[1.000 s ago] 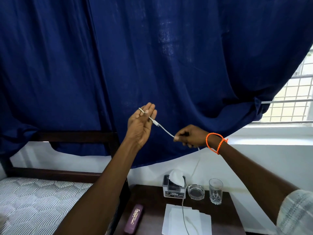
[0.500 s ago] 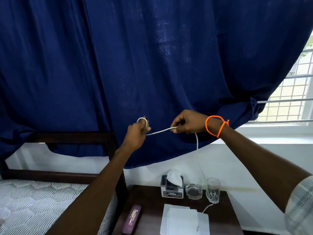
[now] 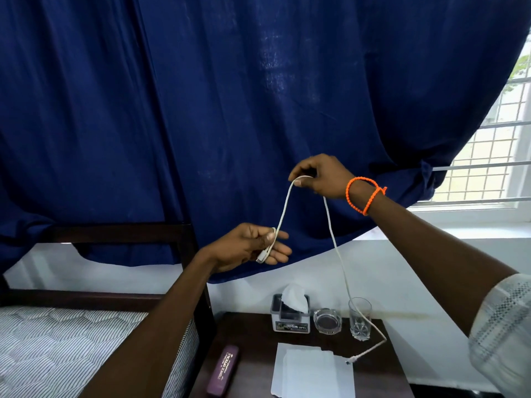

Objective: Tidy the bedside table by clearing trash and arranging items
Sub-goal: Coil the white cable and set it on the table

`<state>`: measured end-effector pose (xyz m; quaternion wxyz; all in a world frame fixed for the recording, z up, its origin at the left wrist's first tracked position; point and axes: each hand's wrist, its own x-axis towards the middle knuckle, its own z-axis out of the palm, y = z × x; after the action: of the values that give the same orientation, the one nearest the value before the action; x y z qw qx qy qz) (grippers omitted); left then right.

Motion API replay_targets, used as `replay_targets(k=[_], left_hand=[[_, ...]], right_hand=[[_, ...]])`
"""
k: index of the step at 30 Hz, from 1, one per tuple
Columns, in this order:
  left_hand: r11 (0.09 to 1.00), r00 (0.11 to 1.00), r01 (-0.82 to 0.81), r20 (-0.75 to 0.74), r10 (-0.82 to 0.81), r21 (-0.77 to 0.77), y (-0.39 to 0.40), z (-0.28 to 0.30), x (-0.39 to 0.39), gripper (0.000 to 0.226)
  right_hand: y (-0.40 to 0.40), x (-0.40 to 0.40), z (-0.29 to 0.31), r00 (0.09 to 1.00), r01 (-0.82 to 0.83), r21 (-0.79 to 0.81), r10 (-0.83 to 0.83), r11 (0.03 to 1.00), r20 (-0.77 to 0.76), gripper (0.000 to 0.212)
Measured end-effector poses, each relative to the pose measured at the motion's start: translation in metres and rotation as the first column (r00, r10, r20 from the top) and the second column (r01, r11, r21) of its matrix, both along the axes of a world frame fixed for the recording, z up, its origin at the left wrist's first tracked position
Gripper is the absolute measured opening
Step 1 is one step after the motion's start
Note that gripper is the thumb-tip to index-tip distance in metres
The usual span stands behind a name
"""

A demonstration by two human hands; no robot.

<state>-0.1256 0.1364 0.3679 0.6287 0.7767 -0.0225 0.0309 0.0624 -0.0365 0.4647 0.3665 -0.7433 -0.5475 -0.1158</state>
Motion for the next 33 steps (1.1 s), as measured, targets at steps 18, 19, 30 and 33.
replay_targets(k=[18, 19, 30, 33], left_hand=[[0.793, 0.867, 0.076, 0.432, 0.247, -0.604, -0.024, 0.057, 0.022, 0.031], [0.798, 0.854, 0.015, 0.423, 0.304, -0.603, -0.021, 0.058, 0.026, 0.031], [0.879, 0.831, -0.471, 0.371, 0.414, 0.072, 0.019, 0.031, 0.033, 0.025], [0.839, 0.877, -0.454, 0.316, 0.362, 0.299, 0.024, 0.027, 0.037, 0.017]], right_hand=[[0.022, -0.045, -0.071, 0.987, -0.098, -0.118, 0.081, 0.988, -0.138, 0.021], [0.022, -0.048, -0.071, 0.986, -0.107, -0.125, 0.089, 0.986, -0.144, 0.026], [0.005, -0.044, -0.035, 0.993, -0.066, -0.239, 0.086, 0.969, 0.075, 0.014], [0.002, -0.043, -0.025, 0.983, -0.022, -0.336, 0.082, 0.942, 0.166, 0.015]])
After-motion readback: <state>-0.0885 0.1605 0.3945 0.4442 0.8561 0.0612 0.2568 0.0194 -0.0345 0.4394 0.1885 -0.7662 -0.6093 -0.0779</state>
